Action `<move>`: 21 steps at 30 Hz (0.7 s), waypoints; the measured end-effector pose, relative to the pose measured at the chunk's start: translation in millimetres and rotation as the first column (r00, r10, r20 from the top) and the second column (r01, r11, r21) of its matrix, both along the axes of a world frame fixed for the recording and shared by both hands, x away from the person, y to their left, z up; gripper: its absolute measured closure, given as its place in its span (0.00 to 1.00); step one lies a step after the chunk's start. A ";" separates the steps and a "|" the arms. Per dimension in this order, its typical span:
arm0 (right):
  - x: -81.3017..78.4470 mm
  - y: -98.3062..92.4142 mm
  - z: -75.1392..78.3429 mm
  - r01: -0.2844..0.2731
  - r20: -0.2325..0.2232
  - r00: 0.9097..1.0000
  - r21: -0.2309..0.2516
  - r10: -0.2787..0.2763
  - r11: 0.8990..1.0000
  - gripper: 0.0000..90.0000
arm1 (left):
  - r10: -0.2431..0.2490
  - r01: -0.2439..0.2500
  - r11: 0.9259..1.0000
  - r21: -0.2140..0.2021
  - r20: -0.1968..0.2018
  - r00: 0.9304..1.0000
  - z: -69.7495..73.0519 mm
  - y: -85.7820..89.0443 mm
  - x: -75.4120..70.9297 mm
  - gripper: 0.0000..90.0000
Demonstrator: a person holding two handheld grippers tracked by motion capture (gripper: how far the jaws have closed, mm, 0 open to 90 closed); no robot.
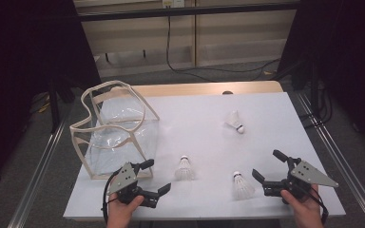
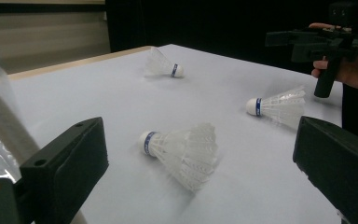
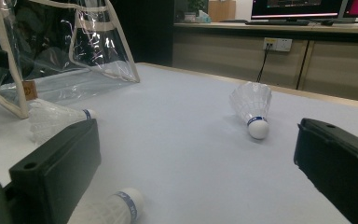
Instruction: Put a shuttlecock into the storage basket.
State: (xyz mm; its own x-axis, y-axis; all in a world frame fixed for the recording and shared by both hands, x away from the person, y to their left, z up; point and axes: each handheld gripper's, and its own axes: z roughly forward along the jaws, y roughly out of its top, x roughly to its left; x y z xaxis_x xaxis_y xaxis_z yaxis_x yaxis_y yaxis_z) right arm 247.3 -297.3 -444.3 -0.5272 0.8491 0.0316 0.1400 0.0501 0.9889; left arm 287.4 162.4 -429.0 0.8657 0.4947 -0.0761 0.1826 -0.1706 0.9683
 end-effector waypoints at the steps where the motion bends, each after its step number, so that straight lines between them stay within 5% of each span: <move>1: 0.1 -0.1 0.0 -0.001 0.000 1.000 -0.001 0.001 1.000 0.00 | -0.001 0.001 1.000 -0.001 -0.004 1.000 -0.1 -1.6 -0.2 0.03; 21: 0.1 -0.1 0.1 -0.002 0.003 1.000 -0.001 0.002 1.000 0.00 | -0.034 0.036 0.998 0.056 -0.026 0.999 -4.1 -23.0 4.0 0.03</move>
State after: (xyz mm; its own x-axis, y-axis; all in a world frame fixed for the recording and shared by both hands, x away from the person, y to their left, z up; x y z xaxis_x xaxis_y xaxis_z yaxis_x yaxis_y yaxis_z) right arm 247.4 -297.4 -444.1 -0.5291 0.8480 0.0296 0.1372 0.0511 0.9892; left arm 291.4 139.4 -433.1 0.8808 0.4681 -0.0712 0.1998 -0.2311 0.9522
